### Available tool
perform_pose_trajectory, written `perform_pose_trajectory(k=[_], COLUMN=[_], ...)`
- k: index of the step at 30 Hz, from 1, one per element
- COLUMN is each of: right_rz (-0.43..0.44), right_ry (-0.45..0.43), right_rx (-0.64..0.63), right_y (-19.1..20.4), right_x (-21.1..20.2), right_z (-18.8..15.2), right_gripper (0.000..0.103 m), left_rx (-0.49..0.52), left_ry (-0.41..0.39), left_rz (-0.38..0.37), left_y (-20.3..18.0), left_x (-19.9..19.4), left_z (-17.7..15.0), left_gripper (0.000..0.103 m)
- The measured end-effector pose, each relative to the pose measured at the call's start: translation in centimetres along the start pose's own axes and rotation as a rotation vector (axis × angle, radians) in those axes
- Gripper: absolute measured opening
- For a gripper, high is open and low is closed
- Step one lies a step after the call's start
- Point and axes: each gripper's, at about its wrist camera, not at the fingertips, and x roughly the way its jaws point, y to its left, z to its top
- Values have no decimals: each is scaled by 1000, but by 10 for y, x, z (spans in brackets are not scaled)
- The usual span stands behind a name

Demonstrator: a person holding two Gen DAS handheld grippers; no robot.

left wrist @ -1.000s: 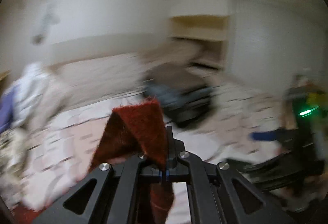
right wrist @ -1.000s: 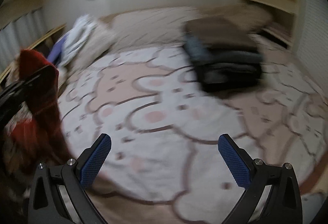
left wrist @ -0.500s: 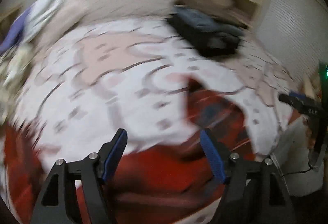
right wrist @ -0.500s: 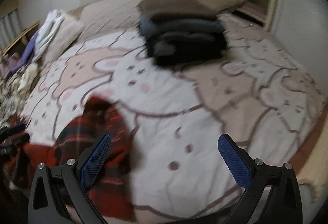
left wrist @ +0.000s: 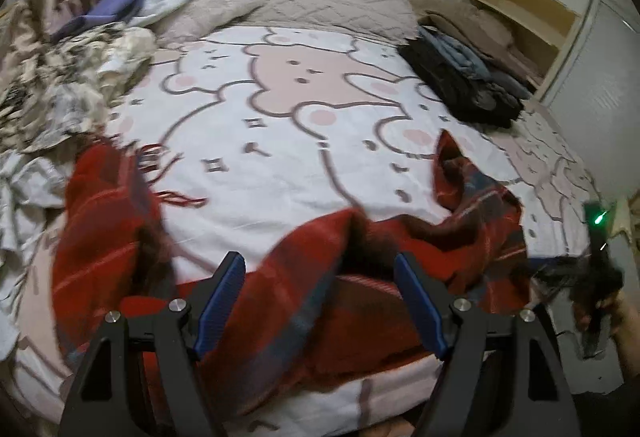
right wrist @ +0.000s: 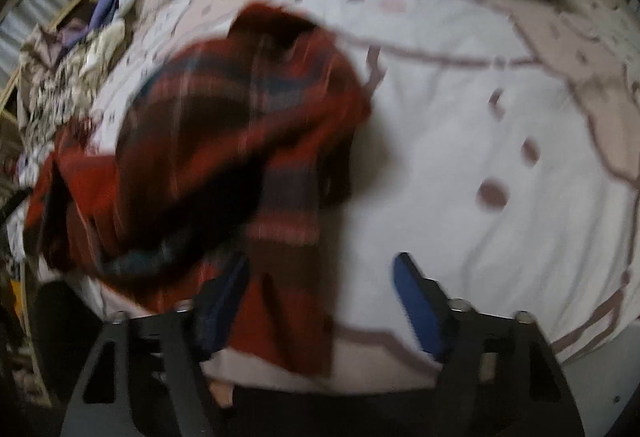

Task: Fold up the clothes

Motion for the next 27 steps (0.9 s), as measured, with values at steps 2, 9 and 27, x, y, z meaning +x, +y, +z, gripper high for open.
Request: perform_pose_trajectory(k=[2,9,27], right_rz=[13,-70,-356], right_ry=[44,-39,-21], right_rx=[-20,-98,-34], right_y=[5,11,-87], right_x=[11,-13,-10], right_z=[-11,-20,-53], right_gripper=[48,3,0], left_rx=[25,74,572], left_ry=[4,47,436], left_rz=[-49,-275,-209], left_y=[-16,-78,-192], left_x=[11,58,261], left_z=[16,93,124], left_gripper=[77,77,77])
